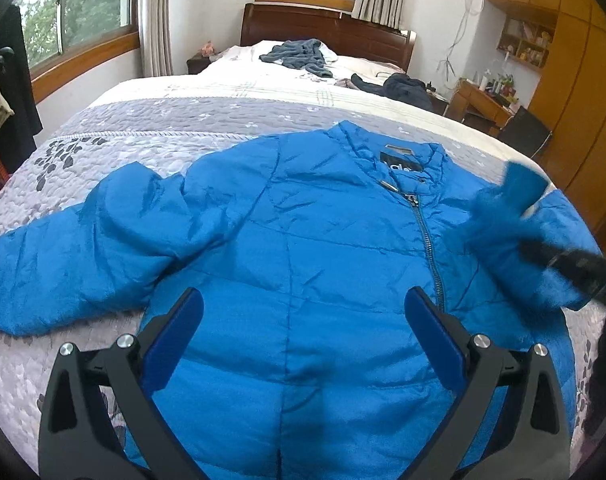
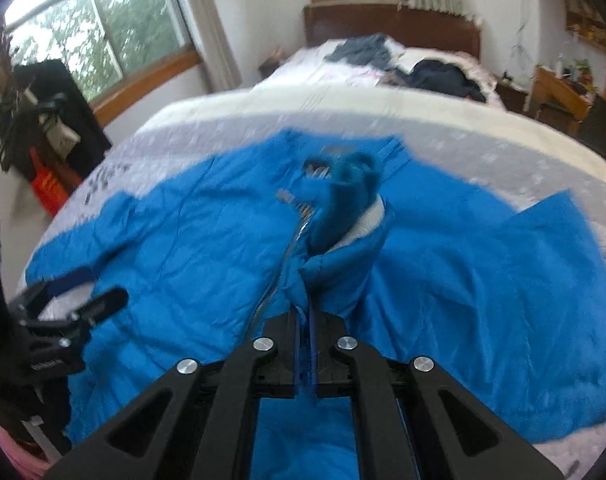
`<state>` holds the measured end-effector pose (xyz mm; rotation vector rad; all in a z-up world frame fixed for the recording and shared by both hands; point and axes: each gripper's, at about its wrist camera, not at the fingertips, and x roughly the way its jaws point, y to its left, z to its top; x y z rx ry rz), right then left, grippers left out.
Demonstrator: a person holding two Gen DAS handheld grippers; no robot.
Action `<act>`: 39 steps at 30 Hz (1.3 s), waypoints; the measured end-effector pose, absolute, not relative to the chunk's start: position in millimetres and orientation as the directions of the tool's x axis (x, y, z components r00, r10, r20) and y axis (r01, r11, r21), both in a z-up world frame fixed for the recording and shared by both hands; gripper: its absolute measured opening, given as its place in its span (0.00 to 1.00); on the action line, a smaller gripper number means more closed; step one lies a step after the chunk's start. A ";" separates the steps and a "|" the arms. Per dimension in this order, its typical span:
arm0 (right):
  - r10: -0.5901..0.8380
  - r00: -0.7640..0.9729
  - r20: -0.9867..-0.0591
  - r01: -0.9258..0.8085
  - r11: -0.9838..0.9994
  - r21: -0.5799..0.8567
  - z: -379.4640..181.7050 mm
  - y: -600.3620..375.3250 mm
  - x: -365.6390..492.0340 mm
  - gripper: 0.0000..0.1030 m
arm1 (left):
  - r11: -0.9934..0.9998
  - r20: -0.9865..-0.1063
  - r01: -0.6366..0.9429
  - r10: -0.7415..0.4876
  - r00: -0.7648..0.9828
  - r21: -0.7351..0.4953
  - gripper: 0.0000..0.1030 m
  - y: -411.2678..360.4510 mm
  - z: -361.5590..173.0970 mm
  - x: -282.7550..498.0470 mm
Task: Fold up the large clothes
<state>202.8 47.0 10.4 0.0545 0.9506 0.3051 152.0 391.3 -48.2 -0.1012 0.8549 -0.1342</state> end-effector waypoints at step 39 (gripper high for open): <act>0.377 0.612 -0.695 -0.016 0.885 0.465 26.5 -144.9 174.0 0.42 | 0.969 -0.745 0.101 -0.239 0.622 -0.227 0.22 356.6 -31.4 200.7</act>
